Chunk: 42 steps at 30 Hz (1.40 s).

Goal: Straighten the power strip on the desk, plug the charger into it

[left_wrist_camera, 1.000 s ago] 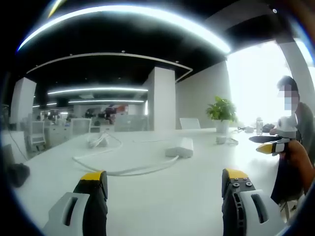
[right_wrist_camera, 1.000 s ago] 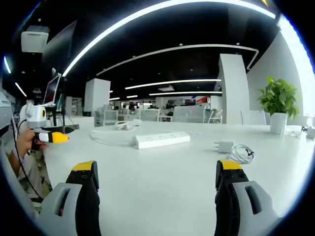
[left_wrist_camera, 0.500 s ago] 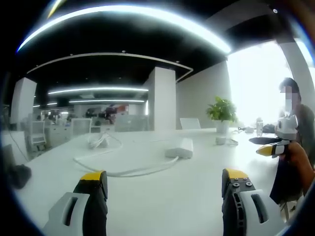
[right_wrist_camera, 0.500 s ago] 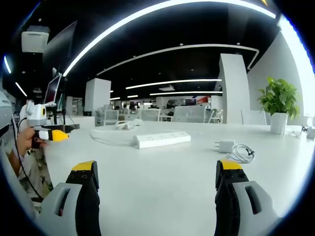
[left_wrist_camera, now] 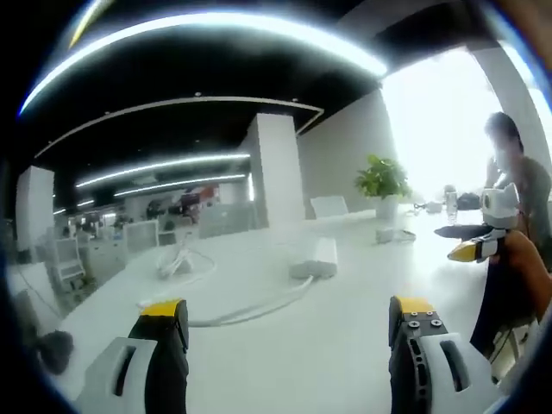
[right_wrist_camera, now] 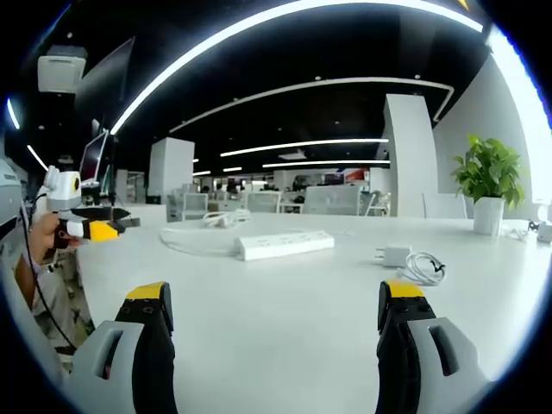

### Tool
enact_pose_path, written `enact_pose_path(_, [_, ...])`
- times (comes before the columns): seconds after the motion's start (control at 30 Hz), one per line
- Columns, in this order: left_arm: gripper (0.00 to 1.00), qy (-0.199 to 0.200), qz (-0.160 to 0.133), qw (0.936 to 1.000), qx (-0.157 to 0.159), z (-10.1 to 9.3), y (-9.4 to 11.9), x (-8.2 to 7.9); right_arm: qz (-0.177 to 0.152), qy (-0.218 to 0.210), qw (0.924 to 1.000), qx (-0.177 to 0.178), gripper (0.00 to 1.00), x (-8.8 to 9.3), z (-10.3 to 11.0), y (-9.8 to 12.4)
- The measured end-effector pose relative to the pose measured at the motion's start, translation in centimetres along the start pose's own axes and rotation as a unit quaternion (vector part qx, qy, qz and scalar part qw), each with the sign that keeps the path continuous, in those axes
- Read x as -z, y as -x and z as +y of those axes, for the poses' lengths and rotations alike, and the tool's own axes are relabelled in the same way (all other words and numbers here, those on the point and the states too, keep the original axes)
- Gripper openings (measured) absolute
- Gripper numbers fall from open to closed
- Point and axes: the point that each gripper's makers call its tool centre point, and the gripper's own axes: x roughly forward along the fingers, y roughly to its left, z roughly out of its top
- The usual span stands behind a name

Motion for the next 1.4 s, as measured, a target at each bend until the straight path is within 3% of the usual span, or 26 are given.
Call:
enact_pose_path(0.17, [0.99,-0.036,0.01,0.9993,0.006,0.8,-0.5,-1.3,-0.003,0.0,1.0,0.0,0.99,-0.1,0.0,0.0])
enact_pose_path(0.47, [0.99,-0.078,0.045,0.9947,0.05,0.8,-1.6,-3.1,0.0,-0.002,1.0,0.004,0.99,0.1,-0.2,0.4])
enact_pose_path(0.6, [0.99,-0.087,0.032,0.9916,0.09,0.3,-2.8,-4.8,-0.001,-0.001,1.0,0.004,0.99,0.0,-0.3,0.4])
enact_pose_path(0.97, [0.99,-0.118,0.065,0.9777,0.161,-1.0,-7.1,-7.2,-0.003,0.0,1.0,0.002,0.99,-0.3,-0.2,0.4])
enact_pose_path(1.13, [0.99,-0.118,0.092,0.9737,0.172,-1.1,-9.4,-7.7,-0.004,0.001,1.0,0.001,0.99,-0.4,-0.1,0.4])
enact_pose_path(1.4, [0.99,-0.074,0.174,0.9591,0.211,-1.8,-13.9,-6.1,-0.006,0.0,1.0,-0.001,0.99,-0.5,0.0,0.4])
